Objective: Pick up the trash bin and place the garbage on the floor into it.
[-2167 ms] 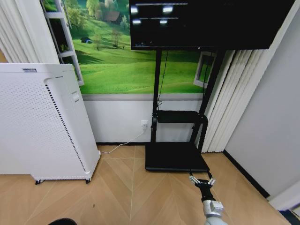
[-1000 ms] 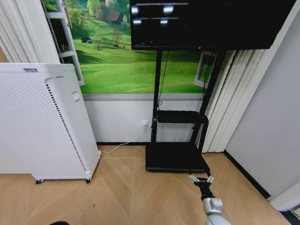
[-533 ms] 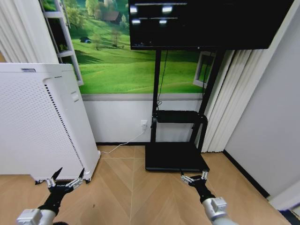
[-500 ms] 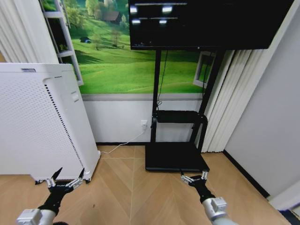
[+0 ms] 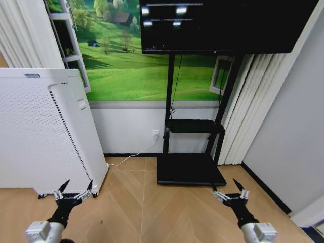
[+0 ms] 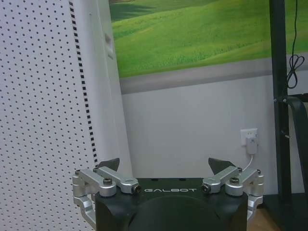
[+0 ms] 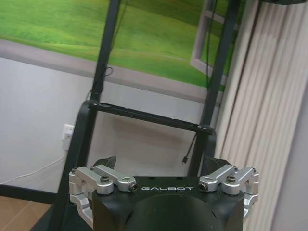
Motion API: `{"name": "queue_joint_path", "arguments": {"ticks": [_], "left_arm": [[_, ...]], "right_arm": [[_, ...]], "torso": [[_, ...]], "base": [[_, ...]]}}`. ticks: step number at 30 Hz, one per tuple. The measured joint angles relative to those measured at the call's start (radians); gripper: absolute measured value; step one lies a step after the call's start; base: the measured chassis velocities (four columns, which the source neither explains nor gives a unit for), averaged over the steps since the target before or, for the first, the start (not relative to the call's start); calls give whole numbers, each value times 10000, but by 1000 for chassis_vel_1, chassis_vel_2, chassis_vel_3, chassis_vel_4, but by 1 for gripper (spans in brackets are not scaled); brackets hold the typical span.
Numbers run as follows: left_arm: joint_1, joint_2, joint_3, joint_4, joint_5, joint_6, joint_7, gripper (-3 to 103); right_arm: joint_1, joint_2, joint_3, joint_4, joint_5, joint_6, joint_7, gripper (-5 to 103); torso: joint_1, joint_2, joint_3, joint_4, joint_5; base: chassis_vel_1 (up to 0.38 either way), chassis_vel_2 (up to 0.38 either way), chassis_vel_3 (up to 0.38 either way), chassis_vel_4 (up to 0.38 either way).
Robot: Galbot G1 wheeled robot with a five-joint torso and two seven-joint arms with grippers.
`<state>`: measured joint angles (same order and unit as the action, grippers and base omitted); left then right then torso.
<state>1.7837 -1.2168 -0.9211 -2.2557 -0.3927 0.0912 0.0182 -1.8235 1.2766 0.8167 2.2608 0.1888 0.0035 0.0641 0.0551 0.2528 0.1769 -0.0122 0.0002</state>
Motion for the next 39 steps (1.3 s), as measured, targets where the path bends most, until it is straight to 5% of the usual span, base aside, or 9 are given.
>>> {"name": "queue_joint_path", "arguments": {"ticks": [39], "left_arm": [[-157, -178, 396, 102, 6, 37, 140, 100]], "right_arm": [[-102, 186, 181, 210, 282, -333, -49, 100]], "torso": [[25, 78, 44, -1, -1]], "base": [[0, 0, 0, 0]]}}
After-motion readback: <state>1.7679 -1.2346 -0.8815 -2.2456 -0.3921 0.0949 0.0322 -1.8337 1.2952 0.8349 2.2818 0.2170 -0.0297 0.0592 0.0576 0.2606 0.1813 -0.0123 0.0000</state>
